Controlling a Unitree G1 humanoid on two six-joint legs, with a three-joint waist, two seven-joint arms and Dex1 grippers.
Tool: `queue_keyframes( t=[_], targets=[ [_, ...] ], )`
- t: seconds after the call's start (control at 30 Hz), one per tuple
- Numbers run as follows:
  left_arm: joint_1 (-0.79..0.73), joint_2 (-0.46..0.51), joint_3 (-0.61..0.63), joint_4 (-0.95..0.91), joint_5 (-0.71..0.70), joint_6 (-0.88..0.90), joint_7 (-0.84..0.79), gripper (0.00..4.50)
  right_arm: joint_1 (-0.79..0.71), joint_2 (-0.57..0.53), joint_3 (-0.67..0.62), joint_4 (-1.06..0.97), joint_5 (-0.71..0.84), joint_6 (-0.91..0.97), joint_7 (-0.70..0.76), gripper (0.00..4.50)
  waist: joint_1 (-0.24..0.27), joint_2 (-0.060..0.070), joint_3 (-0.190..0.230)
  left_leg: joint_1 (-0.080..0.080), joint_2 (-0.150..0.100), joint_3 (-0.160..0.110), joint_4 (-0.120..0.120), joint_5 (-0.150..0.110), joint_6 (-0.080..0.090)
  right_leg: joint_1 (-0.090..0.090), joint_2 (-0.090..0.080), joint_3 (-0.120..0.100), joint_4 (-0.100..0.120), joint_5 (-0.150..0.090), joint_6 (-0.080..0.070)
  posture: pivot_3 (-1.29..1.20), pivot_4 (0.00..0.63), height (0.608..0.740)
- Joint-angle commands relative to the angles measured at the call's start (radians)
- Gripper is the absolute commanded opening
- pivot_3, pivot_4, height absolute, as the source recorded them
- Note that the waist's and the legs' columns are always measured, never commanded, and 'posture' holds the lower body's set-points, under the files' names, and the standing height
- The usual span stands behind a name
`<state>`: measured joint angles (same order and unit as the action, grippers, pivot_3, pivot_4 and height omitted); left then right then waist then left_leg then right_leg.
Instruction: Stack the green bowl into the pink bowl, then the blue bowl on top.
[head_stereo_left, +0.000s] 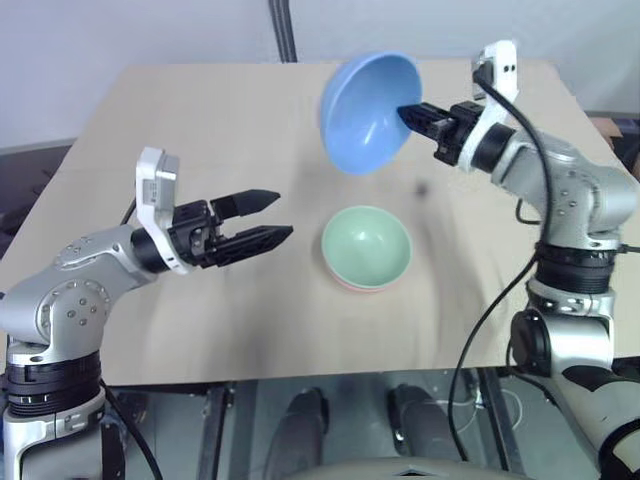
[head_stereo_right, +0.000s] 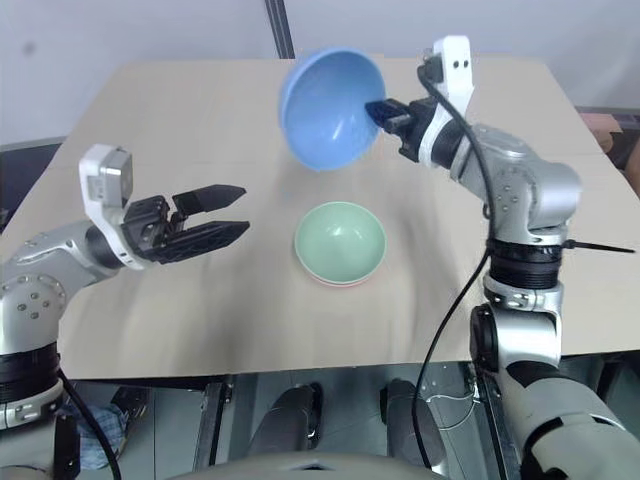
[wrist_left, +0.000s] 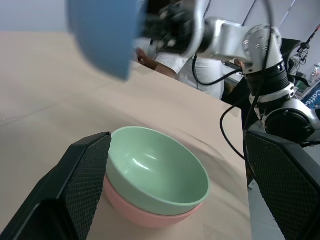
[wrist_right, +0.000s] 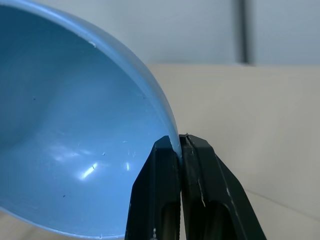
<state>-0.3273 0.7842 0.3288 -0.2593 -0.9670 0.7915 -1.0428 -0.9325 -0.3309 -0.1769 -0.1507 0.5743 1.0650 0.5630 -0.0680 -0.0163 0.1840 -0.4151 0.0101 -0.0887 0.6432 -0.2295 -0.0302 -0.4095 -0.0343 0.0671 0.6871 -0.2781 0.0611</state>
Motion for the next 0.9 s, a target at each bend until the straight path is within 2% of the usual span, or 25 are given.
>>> queue_keyframes(
  t=[0.03, 0.17, 0.4, 0.9],
  targets=[
    [-0.021, 0.005, -0.004, 0.003, 0.000, -0.022, -0.018, 4.50, 0.031, -0.082, 0.043, -0.140, 0.112, 0.048, 0.121, 0.06, 0.002, 0.000, 0.000, 0.000, 0.000, 0.000, 0.000, 0.000, 0.000, 0.000, 0.000, 0.000, 0.000, 0.000, 0.000, 0.00, 0.150, 0.740],
    [-0.030, 0.005, -0.013, 0.013, 0.001, -0.026, -0.027, 4.50, 0.080, -0.165, 0.152, -0.205, 0.112, 0.070, 0.158, 0.06, 0.000, 0.000, 0.000, 0.000, 0.000, 0.000, 0.000, 0.000, 0.000, 0.000, 0.000, 0.000, 0.000, 0.000, 0.000, 0.00, 0.150, 0.740],
    [-0.044, 0.003, -0.005, 0.025, -0.025, -0.019, -0.051, 4.50, 0.108, -0.266, 0.352, -0.219, -0.001, 0.052, 0.135, 0.06, 0.002, 0.000, 0.000, 0.000, 0.000, 0.000, 0.001, 0.000, 0.000, 0.000, 0.000, 0.000, 0.000, 0.000, 0.000, 0.00, 0.150, 0.740],
    [0.009, 0.066, -0.007, 0.009, -0.015, -0.031, -0.166, 4.50, 0.050, -0.243, 0.386, -0.130, -0.095, 0.098, 0.069, 0.06, 0.001, 0.000, 0.000, 0.000, 0.000, 0.000, 0.001, 0.000, 0.000, 0.000, 0.000, 0.000, 0.000, 0.000, 0.000, 0.00, 0.150, 0.740]
  ],
)
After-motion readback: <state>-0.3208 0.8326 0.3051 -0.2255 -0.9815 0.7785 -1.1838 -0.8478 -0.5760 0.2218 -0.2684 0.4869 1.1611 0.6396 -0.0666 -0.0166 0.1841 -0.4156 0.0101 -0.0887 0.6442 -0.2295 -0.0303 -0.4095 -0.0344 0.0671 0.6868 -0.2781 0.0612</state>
